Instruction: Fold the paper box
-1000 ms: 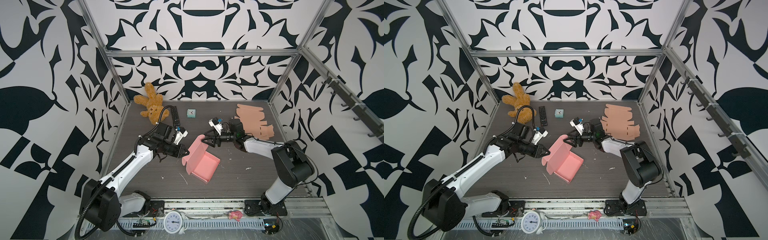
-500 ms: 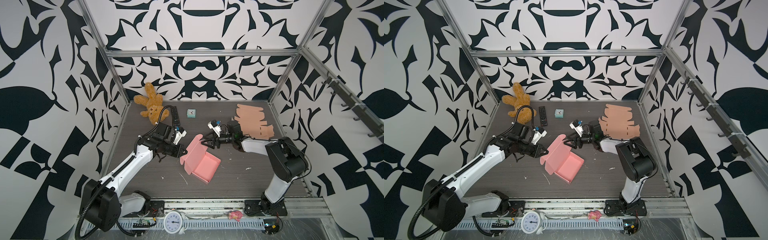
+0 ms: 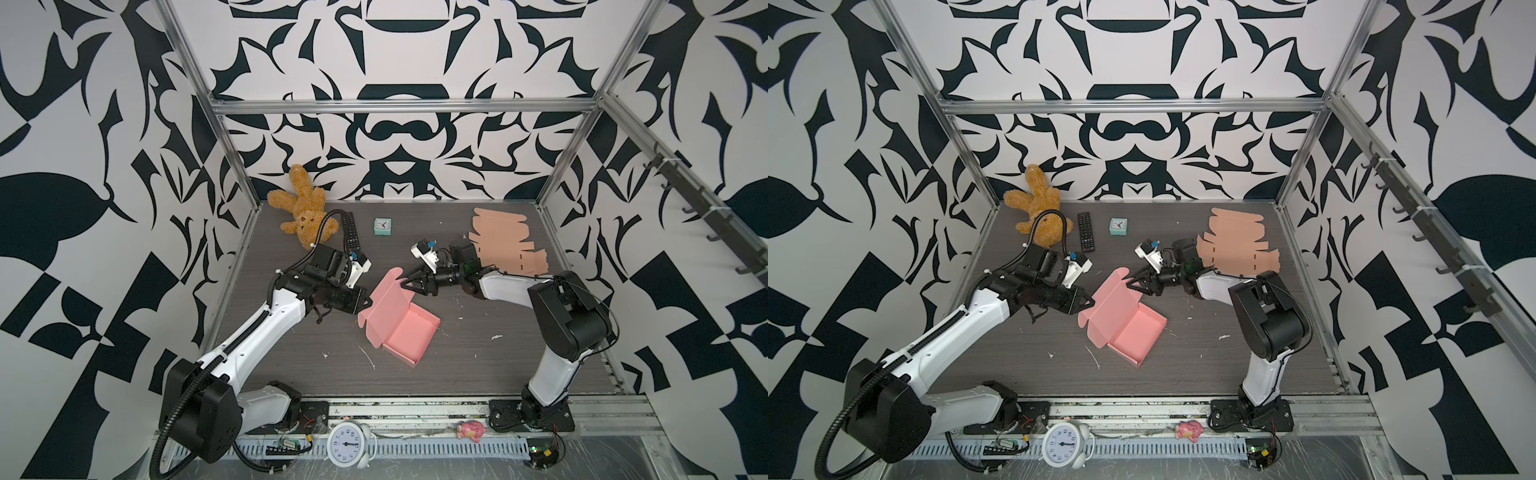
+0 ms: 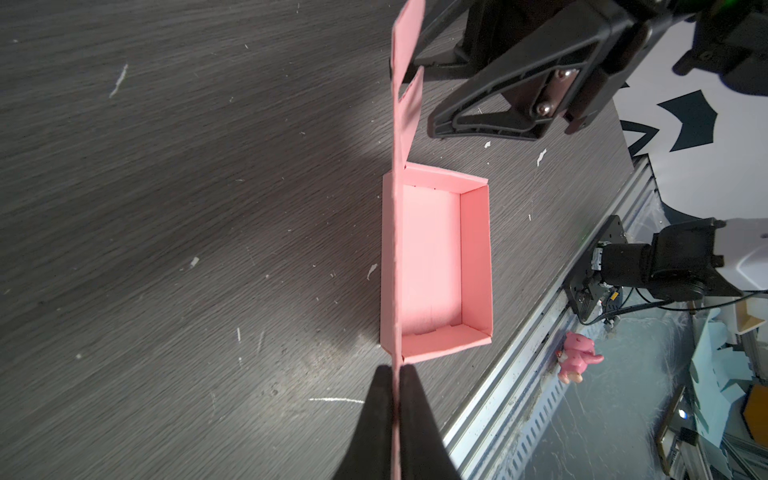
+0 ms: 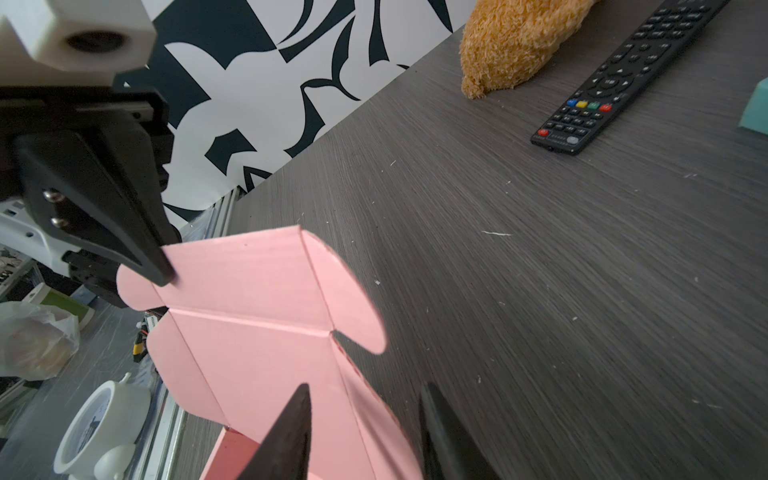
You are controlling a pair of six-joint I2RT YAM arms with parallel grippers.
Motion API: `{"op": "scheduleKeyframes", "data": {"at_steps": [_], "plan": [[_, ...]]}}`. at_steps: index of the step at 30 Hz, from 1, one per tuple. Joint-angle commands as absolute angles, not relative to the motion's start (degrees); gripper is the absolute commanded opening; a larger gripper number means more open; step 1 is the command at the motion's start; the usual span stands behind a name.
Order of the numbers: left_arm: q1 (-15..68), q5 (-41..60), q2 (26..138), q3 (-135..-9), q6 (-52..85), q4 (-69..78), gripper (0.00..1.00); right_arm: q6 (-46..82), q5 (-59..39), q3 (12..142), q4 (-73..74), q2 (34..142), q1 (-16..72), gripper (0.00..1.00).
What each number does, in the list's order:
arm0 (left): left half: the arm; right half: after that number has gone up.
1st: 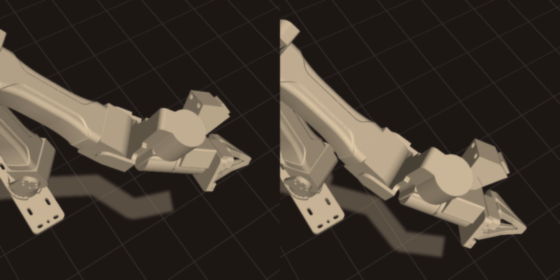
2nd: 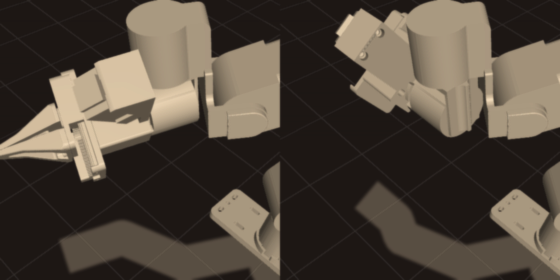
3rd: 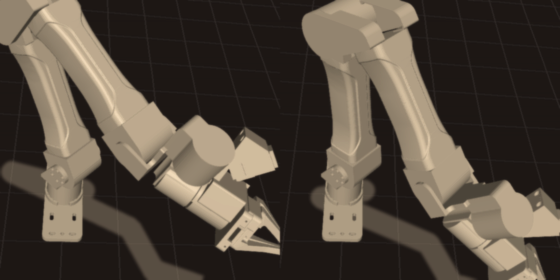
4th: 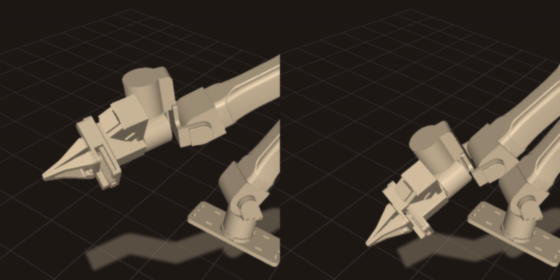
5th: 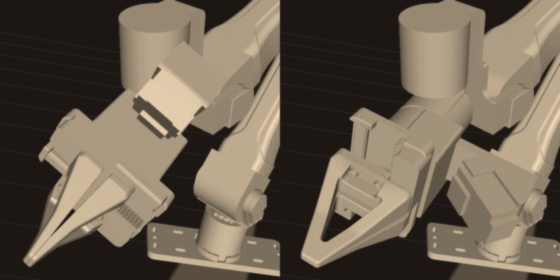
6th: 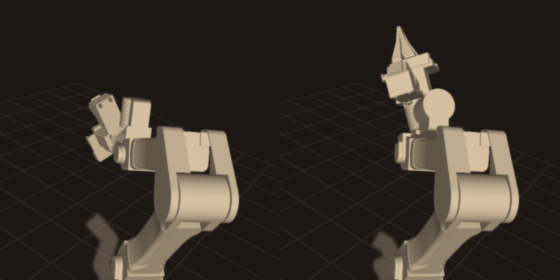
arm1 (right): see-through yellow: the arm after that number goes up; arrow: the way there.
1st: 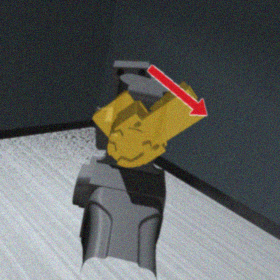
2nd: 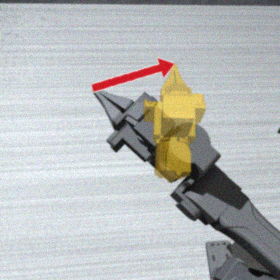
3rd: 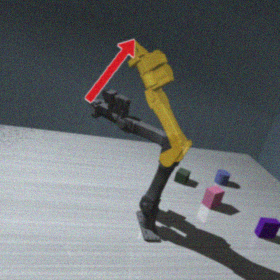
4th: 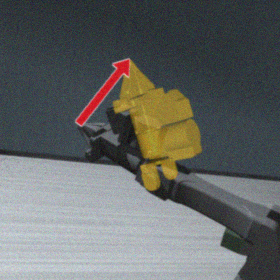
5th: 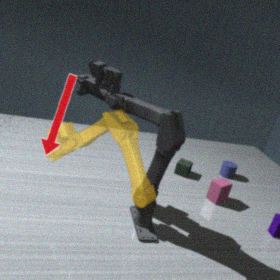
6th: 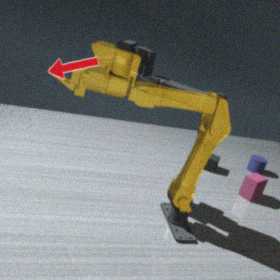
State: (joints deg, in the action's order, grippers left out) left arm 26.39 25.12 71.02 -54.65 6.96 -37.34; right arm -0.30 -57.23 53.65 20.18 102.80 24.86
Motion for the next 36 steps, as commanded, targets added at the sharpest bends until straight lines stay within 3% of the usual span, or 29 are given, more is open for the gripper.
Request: {"op": "scheduleKeyframes", "data": {"at_steps": [1,25,30,33,36], "plan": [[26.07,24.72,71.52,-56.71,5.69,-39.16,0.09,-2.46,-58.18,55.79,17.53,102.41,25.22,0.41],[25.64,22.53,72.60,-59.24,5.87,-38.89,0.10,-7.55,-57.33,56.96,10.82,100.37,25.57,0.02],[25.09,18.61,72.60,-58.75,7.45,-39.81,0.23,-7.78,-54.16,55.66,11.17,98.87,25.58,0.00],[24.48,18.68,72.31,-57.22,9.49,-38.14,0.47,-7.05,-51.97,54.22,12.85,97.25,25.58,0.00],[24.43,18.98,70.98,-55.32,11.45,-35.35,0.63,-6.53,-48.52,52.33,14.31,95.20,25.57,0.00]]}}
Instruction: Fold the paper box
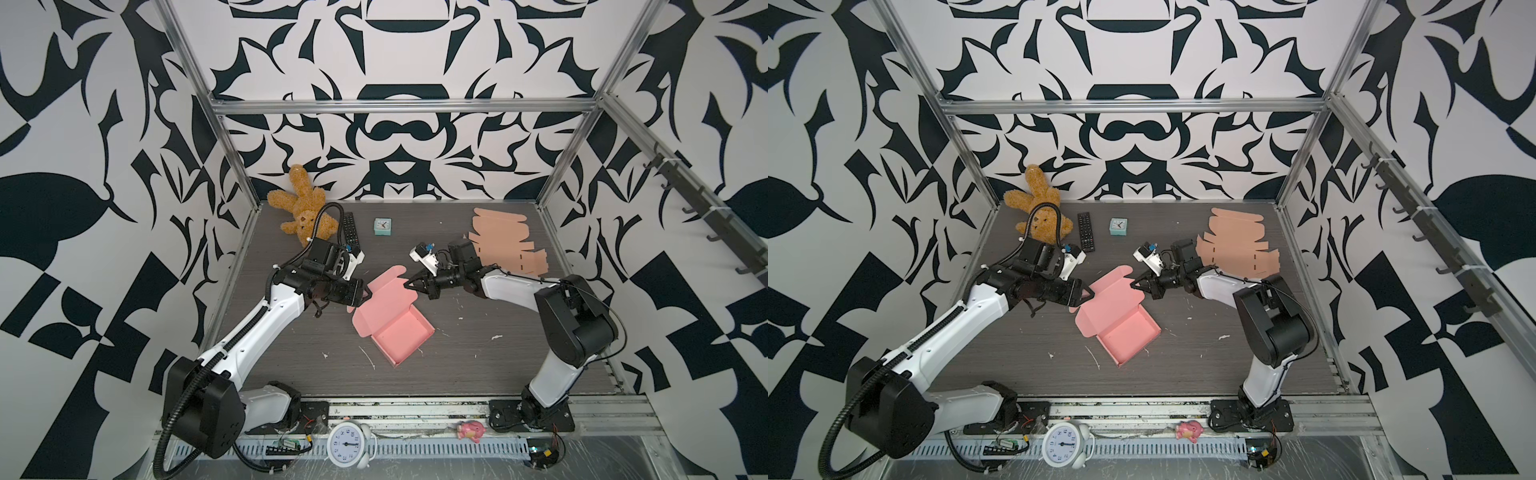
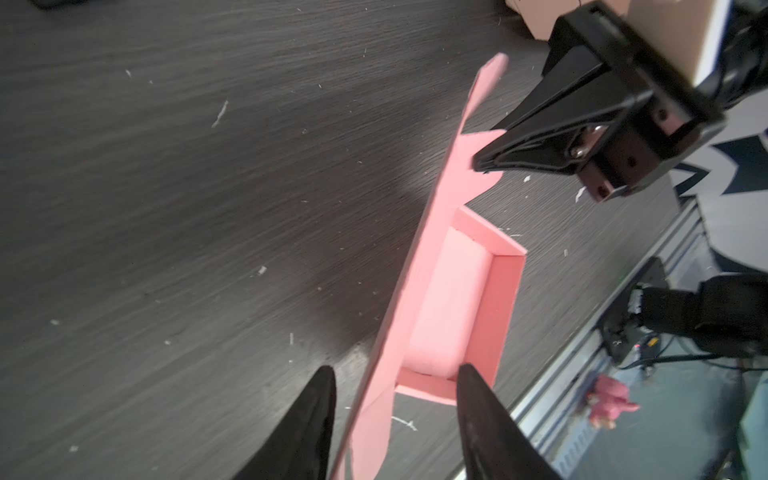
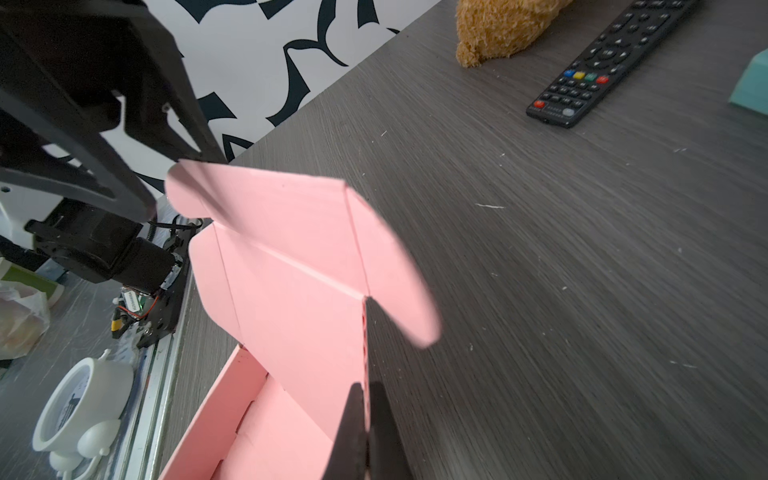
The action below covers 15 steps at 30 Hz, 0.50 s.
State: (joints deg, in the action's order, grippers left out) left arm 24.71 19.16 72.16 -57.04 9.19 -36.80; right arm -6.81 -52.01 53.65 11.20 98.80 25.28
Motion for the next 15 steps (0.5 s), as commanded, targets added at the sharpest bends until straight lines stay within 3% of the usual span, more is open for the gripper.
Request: {"op": "scheduleKeyframes", "data": {"at_steps": [1,6,15], "plan": [[24.43,19.15,70.61,-54.67,12.08,-34.47,0.67,-6.21,-47.61,51.72,15.07,94.68,25.52,0.00],[24.43,19.15,68.97,-49.73,15.99,-28.18,0.79,-3.13,-42.94,47.89,18.94,91.68,25.50,0.00],[24.43,19.86,69.28,-43.60,19.69,-18.86,0.78,1.83,-37.47,41.16,23.94,86.87,25.48,0.00]]}}
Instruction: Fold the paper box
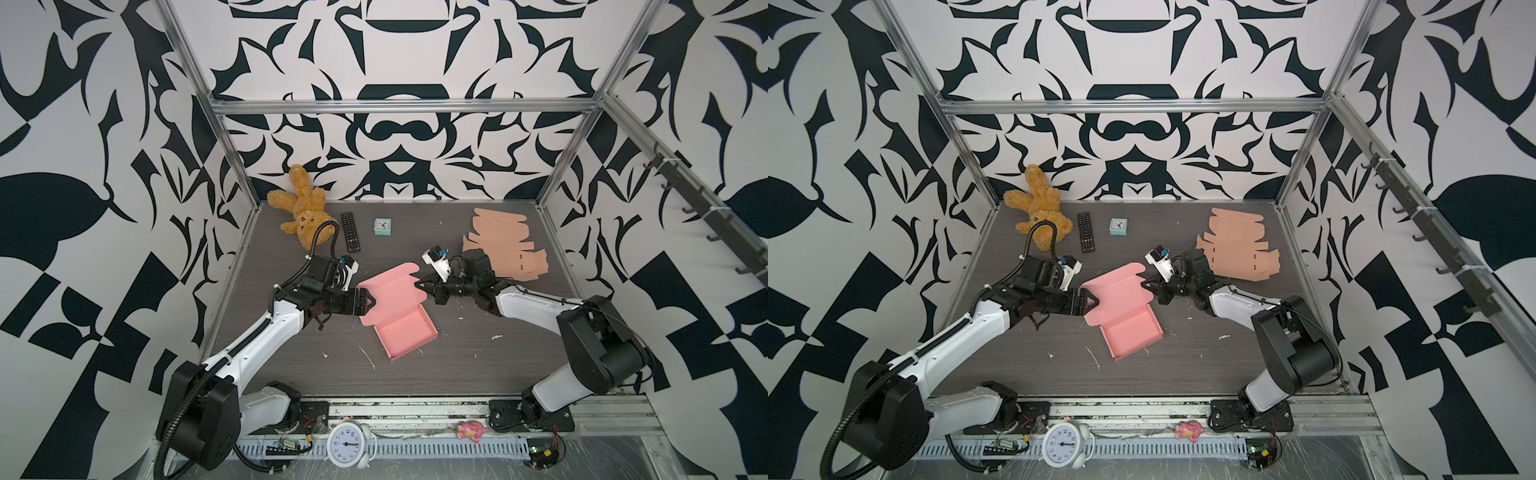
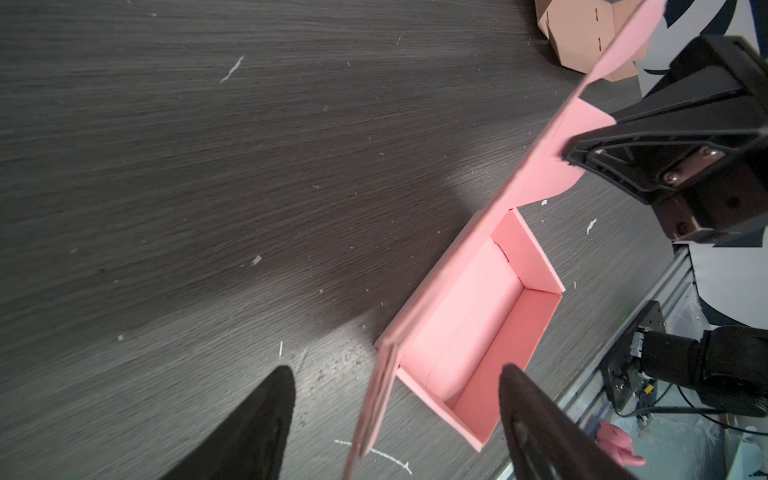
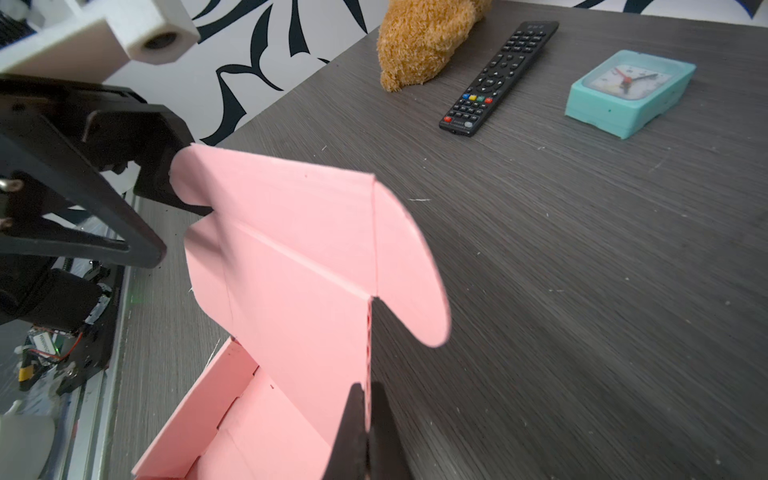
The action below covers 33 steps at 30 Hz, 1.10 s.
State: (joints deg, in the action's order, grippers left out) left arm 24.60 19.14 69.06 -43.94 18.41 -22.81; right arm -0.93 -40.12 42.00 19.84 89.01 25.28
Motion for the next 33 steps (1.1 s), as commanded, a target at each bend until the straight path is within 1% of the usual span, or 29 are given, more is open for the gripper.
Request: {"op": "scheduleKeyframes", "data": {"at_steps": [1,6,12,21,24,33], "plan": [[24.41,20.01,69.39,-43.30,19.73,-18.66,0.76,2.70,-37.14,40.41,24.99,86.53,25.45,0.00],[24.38,22.21,69.39,-41.04,20.40,-15.76,0.66,4.92,-33.66,36.68,28.16,83.99,25.60,0.00],[24.41,24.59,71.52,-40.01,20.41,-13.33,0.59,5.09,-30.68,34.66,26.92,80.54,26.40,0.01],[24.43,25.11,72.55,-40.43,20.72,-12.04,0.37,5.29,-28.89,33.14,26.43,79.78,26.96,0.00],[24.40,25.05,72.59,-40.35,20.75,-12.17,0.31,5.08,-28.26,33.15,25.86,79.55,26.94,0.01],[24.41,24.70,72.58,-39.83,21.13,-12.74,0.21,5.22,-26.39,32.70,25.24,78.22,27.00,0.00]]}}
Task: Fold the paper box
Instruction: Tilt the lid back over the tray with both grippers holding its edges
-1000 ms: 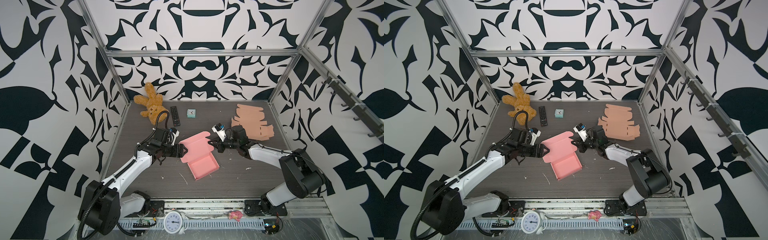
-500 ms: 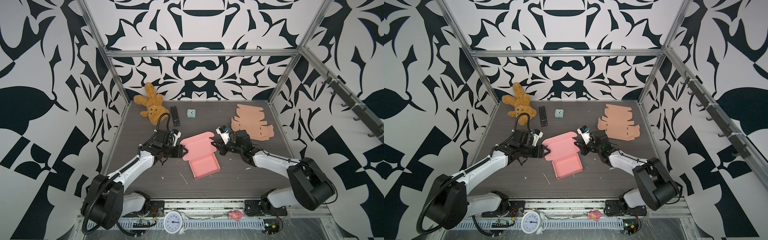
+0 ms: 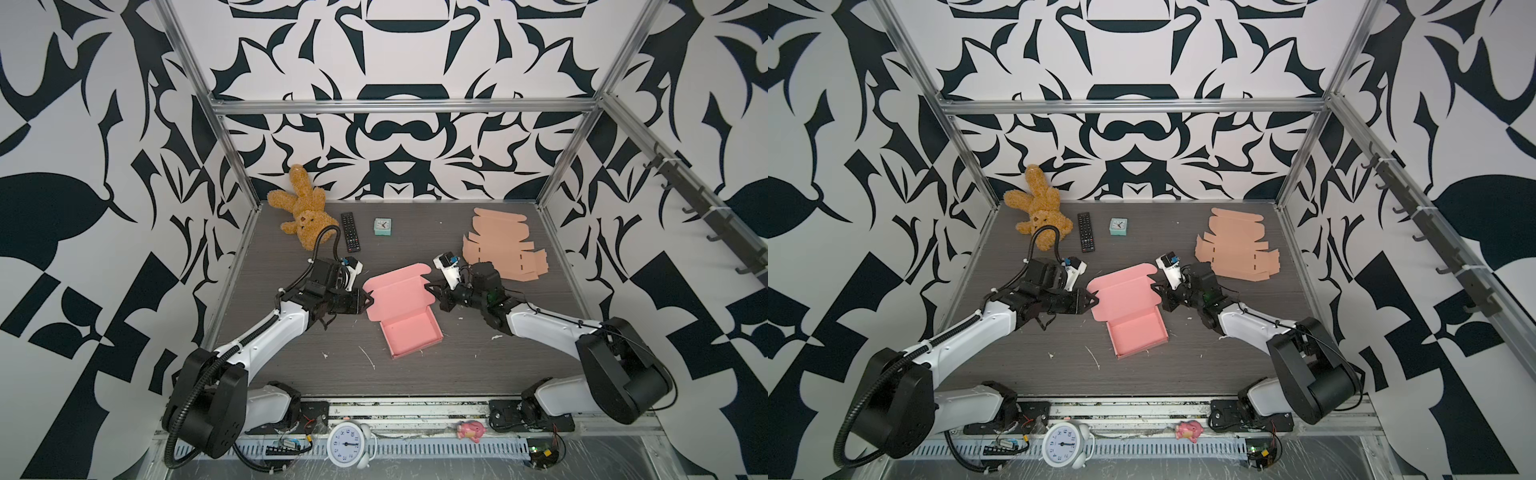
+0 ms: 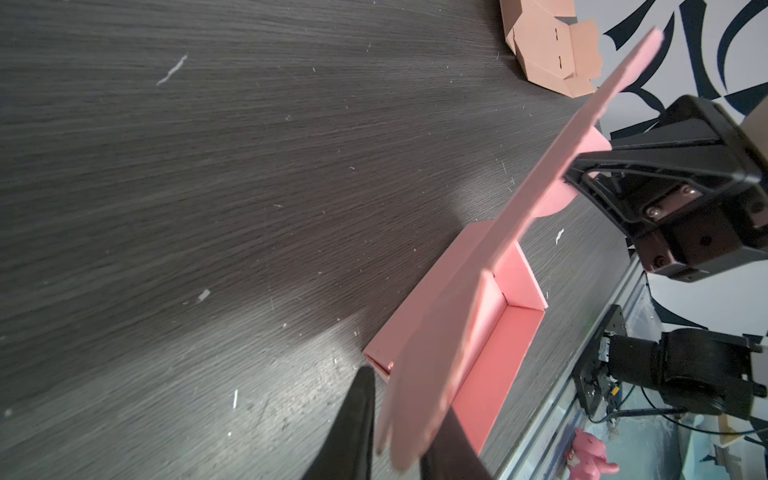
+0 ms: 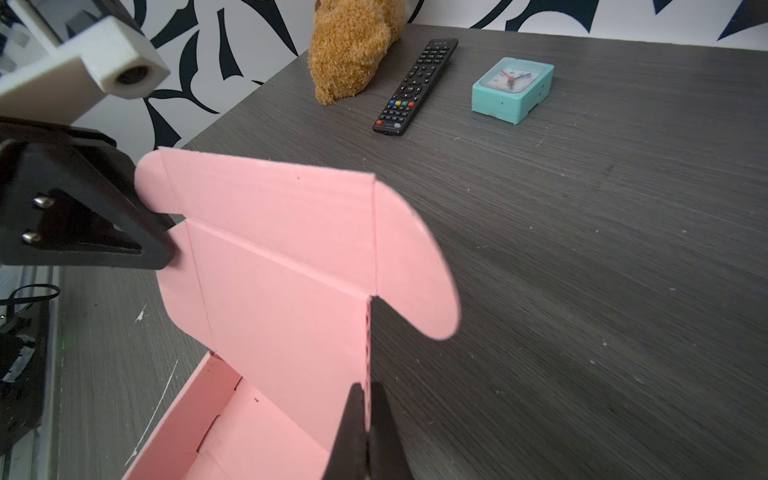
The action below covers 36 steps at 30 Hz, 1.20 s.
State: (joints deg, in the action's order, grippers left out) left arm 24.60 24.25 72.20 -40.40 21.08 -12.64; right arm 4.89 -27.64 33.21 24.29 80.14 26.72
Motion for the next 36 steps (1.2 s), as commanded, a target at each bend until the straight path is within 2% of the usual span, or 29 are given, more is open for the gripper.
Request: {"op": "scheduleKeyframes", "data": {"at_steps": [1,14,29,36], "plan": [[24.45,24.69,72.59,-39.82,21.09,-12.70,0.20,5.19,-26.38,32.65,25.29,78.17,26.91,0.00],[24.52,24.70,72.07,-40.25,21.22,-13.05,0.08,6.41,-21.74,32.81,23.82,76.81,28.66,0.01],[25.62,16.92,71.10,-44.89,18.90,-14.24,0.06,9.14,-6.99,35.68,15.50,74.66,36.38,0.06],[25.64,15.04,72.26,-46.32,17.72,-12.46,0.06,10.56,-4.51,38.94,11.80,76.36,36.89,0.11]]}}
